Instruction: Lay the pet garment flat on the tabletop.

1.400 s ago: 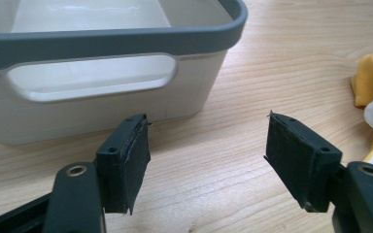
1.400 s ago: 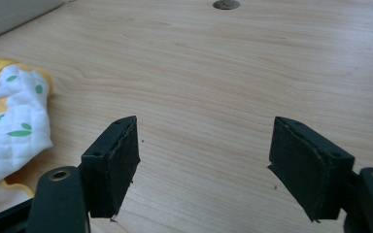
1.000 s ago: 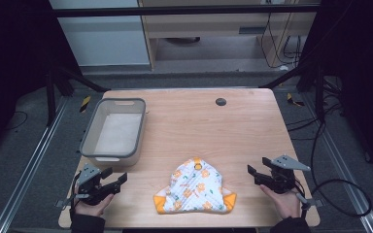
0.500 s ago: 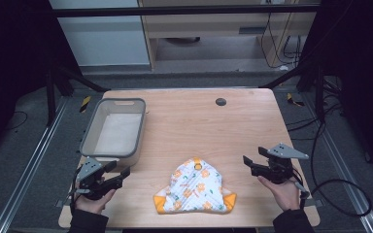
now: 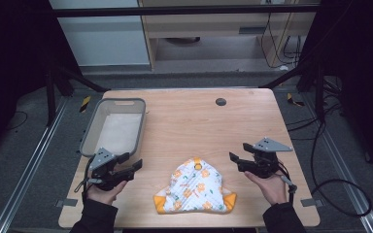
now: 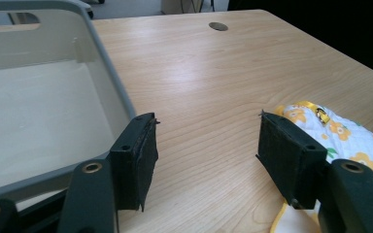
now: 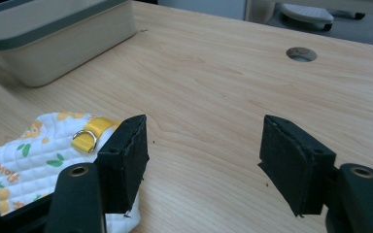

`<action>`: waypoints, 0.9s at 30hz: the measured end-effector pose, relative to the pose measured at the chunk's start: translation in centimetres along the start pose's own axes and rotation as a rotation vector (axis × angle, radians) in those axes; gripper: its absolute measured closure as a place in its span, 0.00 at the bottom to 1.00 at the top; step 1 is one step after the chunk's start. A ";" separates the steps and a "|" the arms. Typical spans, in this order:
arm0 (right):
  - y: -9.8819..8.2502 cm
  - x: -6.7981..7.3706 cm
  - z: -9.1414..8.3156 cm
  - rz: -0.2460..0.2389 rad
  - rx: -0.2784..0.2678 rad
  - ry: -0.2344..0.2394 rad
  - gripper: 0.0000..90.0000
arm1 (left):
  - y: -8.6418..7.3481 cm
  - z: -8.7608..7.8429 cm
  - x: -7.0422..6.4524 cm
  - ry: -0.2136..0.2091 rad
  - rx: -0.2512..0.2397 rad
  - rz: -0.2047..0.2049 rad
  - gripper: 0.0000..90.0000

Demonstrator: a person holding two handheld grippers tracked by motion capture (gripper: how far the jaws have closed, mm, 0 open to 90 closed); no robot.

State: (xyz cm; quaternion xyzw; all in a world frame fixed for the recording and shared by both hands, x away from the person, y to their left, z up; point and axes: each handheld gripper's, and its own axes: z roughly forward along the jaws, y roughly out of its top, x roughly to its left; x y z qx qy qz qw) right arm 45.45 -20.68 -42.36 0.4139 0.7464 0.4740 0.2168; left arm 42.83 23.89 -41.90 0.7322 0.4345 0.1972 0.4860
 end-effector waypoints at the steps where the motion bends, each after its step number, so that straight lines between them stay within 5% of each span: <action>1: 0.0 0.1 0.3 0.000 0.003 0.004 0.39 | 0.1 0.3 -0.2 -0.005 0.002 0.003 0.43; 15: -0.9 1.1 2.3 0.003 0.054 0.049 0.41 | 0.6 4.3 -2.3 -0.038 0.063 0.039 0.42; 27: -2.4 1.3 3.1 0.002 0.108 0.069 0.41 | -0.5 7.1 -4.5 -0.082 0.135 0.096 0.42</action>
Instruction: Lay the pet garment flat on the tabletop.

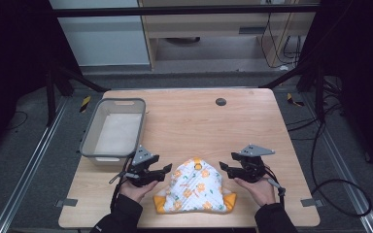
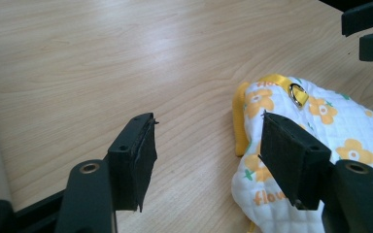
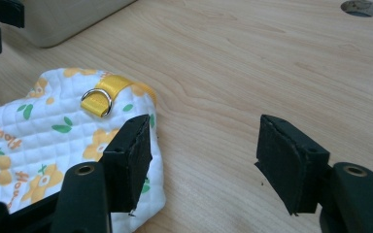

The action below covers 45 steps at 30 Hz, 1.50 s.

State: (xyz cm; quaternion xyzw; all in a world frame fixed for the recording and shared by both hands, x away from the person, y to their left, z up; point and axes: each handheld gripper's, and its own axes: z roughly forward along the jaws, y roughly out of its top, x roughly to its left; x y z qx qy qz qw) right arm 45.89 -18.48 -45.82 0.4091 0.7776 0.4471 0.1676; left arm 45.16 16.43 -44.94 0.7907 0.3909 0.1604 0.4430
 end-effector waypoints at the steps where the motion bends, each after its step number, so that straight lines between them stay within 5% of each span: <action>1: -0.2 0.0 0.0 -0.002 0.003 0.003 0.42 | -0.1 0.3 -0.1 0.001 0.014 0.010 0.42; 19: -0.8 1.2 3.3 -0.050 0.100 0.090 0.47 | -1.0 2.6 -1.2 -0.052 0.100 0.055 0.46; 25: -1.3 1.7 4.5 -0.063 0.158 0.130 0.58 | -1.4 3.8 -1.2 -0.082 0.138 0.029 0.58; 33: -1.4 1.8 4.9 -0.057 0.179 0.180 0.77 | -1.8 4.7 -1.9 -0.104 0.187 0.057 0.82; 39: -1.4 1.9 4.7 -0.053 0.171 0.186 0.95 | -1.8 4.4 -2.0 -0.098 0.177 0.056 0.96; 45: -0.8 2.0 3.1 -0.055 0.117 0.177 0.97 | -1.0 2.9 -2.1 -0.106 0.112 0.051 0.98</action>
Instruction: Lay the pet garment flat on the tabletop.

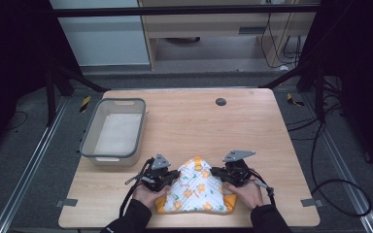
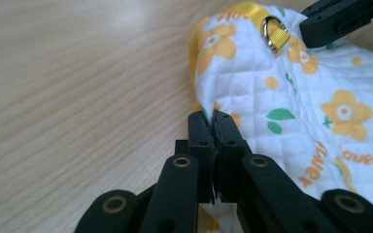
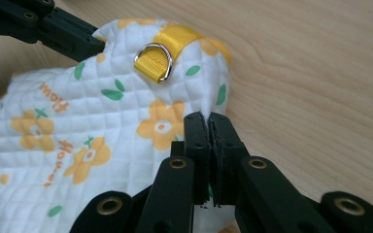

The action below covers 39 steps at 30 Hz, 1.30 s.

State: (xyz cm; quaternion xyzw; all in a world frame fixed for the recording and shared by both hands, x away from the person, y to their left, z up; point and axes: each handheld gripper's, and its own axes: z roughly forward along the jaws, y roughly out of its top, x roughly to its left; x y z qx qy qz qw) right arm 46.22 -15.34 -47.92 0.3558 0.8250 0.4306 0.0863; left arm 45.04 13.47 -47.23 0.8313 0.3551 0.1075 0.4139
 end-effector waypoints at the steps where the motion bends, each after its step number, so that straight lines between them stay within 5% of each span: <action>1: 0.0 0.0 0.0 0.000 0.000 0.000 0.97 | 0.0 0.0 0.0 0.000 0.000 0.000 0.98; 6: 0.5 1.2 -3.3 -0.031 -0.130 -0.013 0.98 | 1.2 -2.7 -0.9 0.000 -0.087 0.031 0.98; 14: 2.6 3.0 -6.2 -0.093 -0.265 -0.051 0.98 | 4.0 -6.2 -2.1 0.021 -0.204 0.094 0.98; 21: 4.3 1.8 -5.3 -0.080 -0.324 -0.141 0.98 | 6.3 -5.2 -0.8 0.092 -0.233 0.087 0.98; 24: 5.9 -0.6 -2.5 -0.060 -0.339 -0.238 0.98 | 7.6 -3.0 0.9 0.180 -0.249 0.050 0.97; 26: 6.1 -1.0 -1.9 -0.049 -0.339 -0.256 0.97 | 7.9 -1.9 1.7 0.218 -0.253 0.019 0.96; 27: 6.4 -1.8 -0.8 -0.036 -0.332 -0.283 0.94 | 8.0 -1.4 2.2 0.240 -0.252 -0.005 0.89; 28: 6.5 -2.8 0.7 -0.018 -0.297 -0.337 0.89 | 8.1 -0.6 3.0 0.263 -0.258 -0.048 0.72; 31: 6.3 -3.5 1.3 -0.014 -0.263 -0.374 0.85 | 7.7 -0.2 4.2 0.256 -0.243 -0.125 0.61; 34: 5.8 -3.7 0.1 -0.006 -0.266 -0.359 0.79 | 6.6 -1.3 4.6 0.254 -0.242 -0.117 0.49; 39: 5.0 -3.0 -2.7 -0.038 -0.279 -0.329 0.71 | 4.9 -3.6 4.9 0.232 -0.219 -0.086 0.42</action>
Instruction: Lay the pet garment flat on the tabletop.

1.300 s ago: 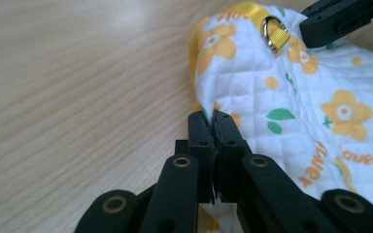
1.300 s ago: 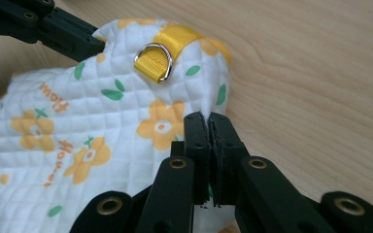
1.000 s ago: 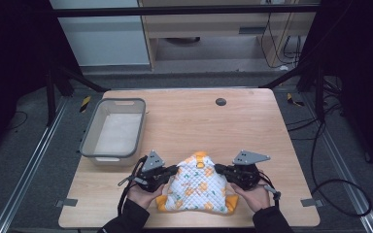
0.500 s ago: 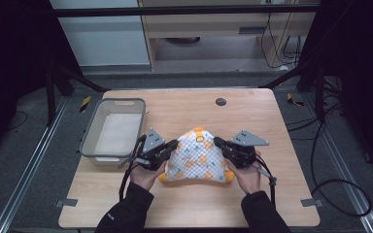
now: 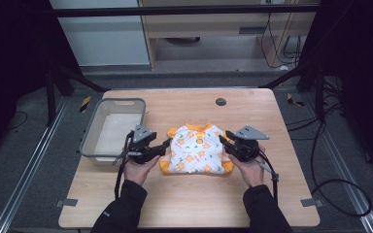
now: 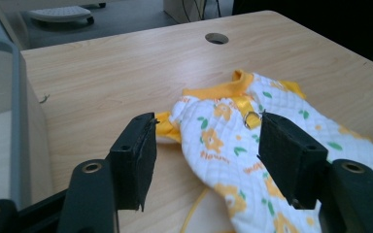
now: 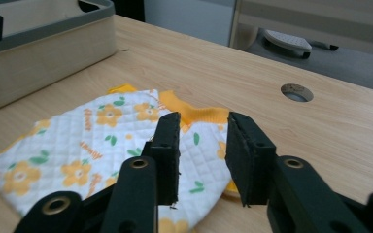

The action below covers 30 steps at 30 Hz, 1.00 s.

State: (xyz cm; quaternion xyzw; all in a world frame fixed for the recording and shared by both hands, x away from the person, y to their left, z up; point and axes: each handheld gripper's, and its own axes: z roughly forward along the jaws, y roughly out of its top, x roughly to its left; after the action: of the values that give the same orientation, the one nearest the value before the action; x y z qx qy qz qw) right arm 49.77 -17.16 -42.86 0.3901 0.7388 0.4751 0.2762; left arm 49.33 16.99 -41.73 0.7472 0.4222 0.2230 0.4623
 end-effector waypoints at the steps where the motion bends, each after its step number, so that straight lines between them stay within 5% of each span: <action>1: -0.1 0.0 -0.7 -0.001 0.001 0.008 0.69 | -0.3 -0.5 0.1 -0.007 0.001 0.008 0.41; 7: -1.1 0.3 -3.9 -0.003 0.027 0.050 0.61 | -2.4 -2.9 0.0 -0.038 0.048 0.056 0.38; 14: -3.7 1.1 -5.3 -0.015 0.088 0.116 0.54 | -5.3 -3.0 -0.9 -0.068 0.112 0.088 0.38; 22: -6.2 1.3 -4.9 -0.012 0.152 0.143 0.52 | -6.8 -1.6 -1.5 -0.062 0.175 0.113 0.39; 30: -7.6 1.6 -2.5 -0.029 0.228 0.158 0.55 | -7.3 0.5 -2.4 -0.064 0.223 0.157 0.45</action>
State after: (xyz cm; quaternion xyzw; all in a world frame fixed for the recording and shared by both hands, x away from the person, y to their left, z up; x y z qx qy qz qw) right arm 44.53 -18.89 -48.86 0.3698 0.8130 0.4131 0.1778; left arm 45.27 16.38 -48.26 0.8315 0.3697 0.1859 0.3707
